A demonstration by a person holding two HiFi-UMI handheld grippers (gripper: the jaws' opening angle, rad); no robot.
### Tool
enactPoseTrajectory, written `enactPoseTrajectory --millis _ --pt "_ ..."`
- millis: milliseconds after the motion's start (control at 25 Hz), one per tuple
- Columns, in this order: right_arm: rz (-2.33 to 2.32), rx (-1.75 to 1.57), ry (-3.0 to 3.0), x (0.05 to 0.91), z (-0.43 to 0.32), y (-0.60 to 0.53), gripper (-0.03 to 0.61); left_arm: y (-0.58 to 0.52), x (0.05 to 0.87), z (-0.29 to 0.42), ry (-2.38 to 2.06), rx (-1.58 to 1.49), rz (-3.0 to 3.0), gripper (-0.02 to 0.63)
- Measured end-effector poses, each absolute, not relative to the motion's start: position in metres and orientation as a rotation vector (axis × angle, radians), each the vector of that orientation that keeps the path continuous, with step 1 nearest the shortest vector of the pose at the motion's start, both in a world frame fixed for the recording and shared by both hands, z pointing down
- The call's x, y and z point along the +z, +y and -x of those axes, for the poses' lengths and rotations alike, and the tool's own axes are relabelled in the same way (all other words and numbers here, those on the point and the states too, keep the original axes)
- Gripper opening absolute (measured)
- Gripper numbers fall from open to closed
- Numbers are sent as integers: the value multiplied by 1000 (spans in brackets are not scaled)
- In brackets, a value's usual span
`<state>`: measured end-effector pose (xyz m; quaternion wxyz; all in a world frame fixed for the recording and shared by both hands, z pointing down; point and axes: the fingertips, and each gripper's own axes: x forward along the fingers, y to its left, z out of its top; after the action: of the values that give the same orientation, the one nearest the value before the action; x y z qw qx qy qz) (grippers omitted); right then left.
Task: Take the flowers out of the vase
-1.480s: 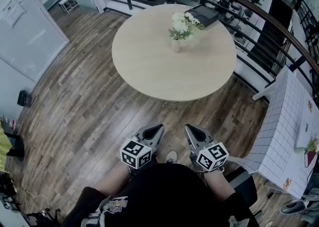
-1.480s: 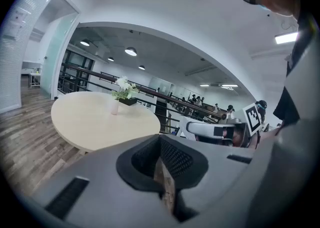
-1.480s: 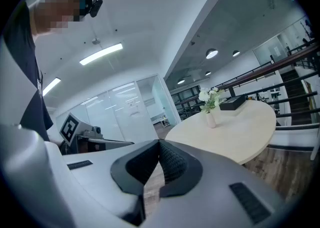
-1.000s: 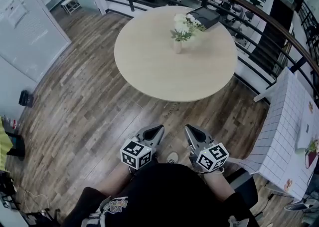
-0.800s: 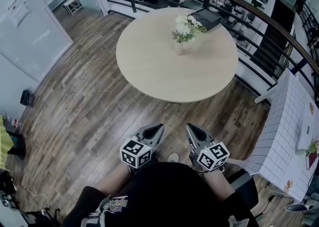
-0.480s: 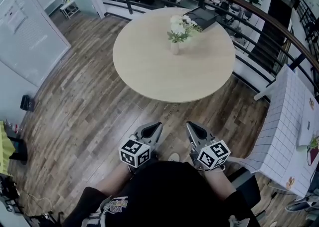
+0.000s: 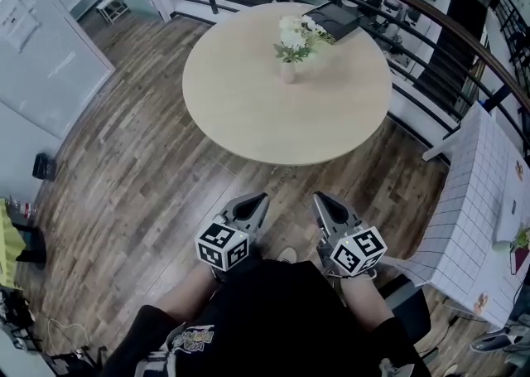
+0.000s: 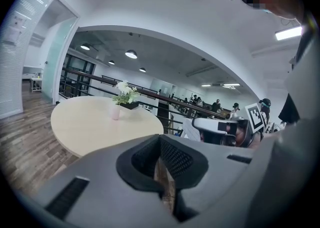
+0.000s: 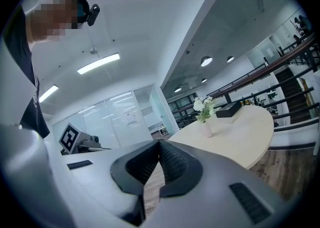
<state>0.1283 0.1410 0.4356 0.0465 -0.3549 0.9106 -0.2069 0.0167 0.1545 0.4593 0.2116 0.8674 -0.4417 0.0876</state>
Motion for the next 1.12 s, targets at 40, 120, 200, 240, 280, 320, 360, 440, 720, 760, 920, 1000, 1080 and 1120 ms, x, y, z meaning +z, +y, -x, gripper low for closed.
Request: enactPoseTrajectory --millis 40,120,200,240,280,320,360,440,720,760,920,1000,1080,1120 --pt "1088 -631 2776 435 -128 138 21 153 459 -16 -1228 242 -2412 6" --pt "1097 -631 2770 434 -127 133 21 149 458 -14 -1227 244 -2416 6" --pt "1104 -624 2765 432 -124 130 21 145 457 -9 -1221 248 -2419 6" --pt "1109 -617 2762 430 -122 127 21 142 457 -7 -1218 249 -2422 6" --pt "1116 -611 2758 429 -120 124 21 139 457 -5 -1214 248 -2426 6" --pt "1125 -608 2754 428 -118 121 21 135 455 -3 -1207 247 -2432 6" --pt "1134 -609 2749 427 -116 117 21 131 454 0 -1200 245 -2437 7" --pt "1153 -614 2739 427 -110 110 21 124 451 6 -1186 248 -2449 7" --pt "1221 -622 2709 428 -94 85 21 95 450 30 -1150 263 -2463 7" --pt "1231 -623 2705 427 -91 81 21 89 450 33 -1144 263 -2464 6" --pt "1263 -624 2693 427 -80 64 21 67 450 45 -1122 254 -2470 7" --pt "1279 -623 2683 426 -75 56 21 57 452 48 -1107 253 -2474 6" --pt "1299 -621 2673 426 -71 48 21 49 453 52 -1089 253 -2481 6" --pt "1311 -620 2667 426 -70 45 21 46 453 53 -1079 254 -2484 7"
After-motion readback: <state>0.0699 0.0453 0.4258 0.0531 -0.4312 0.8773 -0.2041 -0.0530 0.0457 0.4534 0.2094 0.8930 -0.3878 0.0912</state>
